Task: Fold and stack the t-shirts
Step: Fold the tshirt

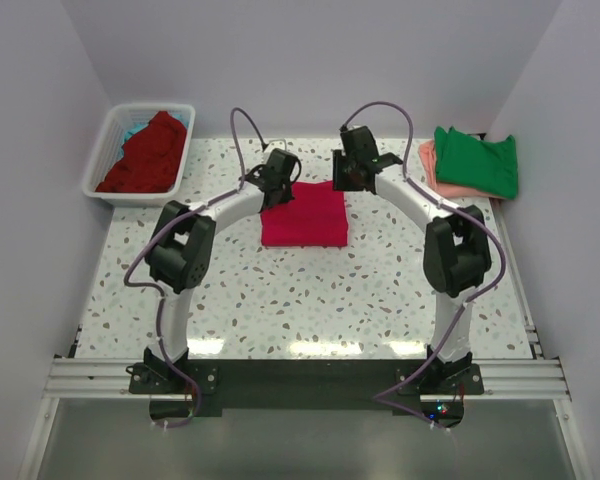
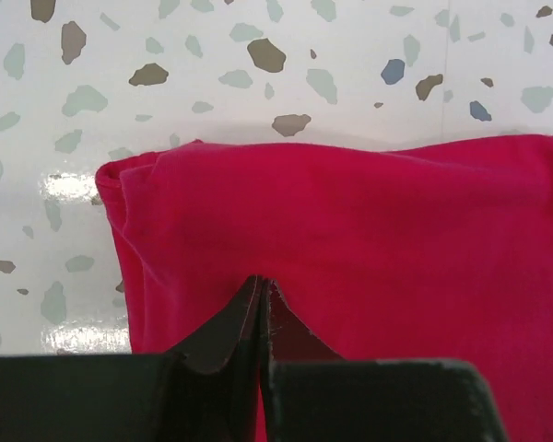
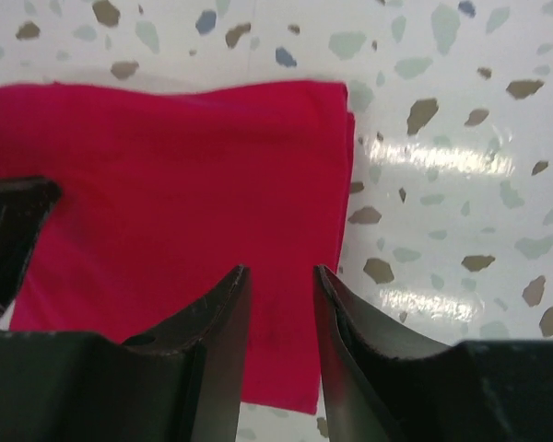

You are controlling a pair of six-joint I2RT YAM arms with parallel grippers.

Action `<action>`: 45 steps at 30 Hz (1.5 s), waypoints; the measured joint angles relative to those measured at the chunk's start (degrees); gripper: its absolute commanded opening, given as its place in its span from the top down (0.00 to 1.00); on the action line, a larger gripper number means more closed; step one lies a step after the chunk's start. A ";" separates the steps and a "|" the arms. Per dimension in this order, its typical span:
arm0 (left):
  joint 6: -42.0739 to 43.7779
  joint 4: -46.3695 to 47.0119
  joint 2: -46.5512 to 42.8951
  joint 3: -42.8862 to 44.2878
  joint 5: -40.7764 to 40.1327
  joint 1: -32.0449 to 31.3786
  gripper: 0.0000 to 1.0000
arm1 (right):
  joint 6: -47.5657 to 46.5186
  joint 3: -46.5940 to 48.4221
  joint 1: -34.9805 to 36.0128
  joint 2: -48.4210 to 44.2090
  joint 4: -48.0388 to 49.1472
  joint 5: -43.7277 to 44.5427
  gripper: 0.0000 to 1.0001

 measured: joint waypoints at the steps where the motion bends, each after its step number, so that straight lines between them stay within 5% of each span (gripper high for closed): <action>1: 0.02 -0.04 0.33 0.24 -0.09 0.02 0.94 | 0.00 -1.38 0.22 -0.31 -0.13 -0.35 0.63; 11: 1.01 -0.57 4.00 4.59 -3.98 1.60 0.95 | 0.09 -11.26 4.76 -2.51 -1.03 -3.41 0.65; 35: -0.07 -1.44 7.30 2.75 -5.03 8.76 0.97 | 0.76 -18.08 8.59 -0.09 1.51 -2.80 0.70; 45: -0.07 -0.57 -1.44 -7.63 1.97 9.31 0.79 | 1.84 -18.49 9.44 -0.96 1.14 -1.60 0.69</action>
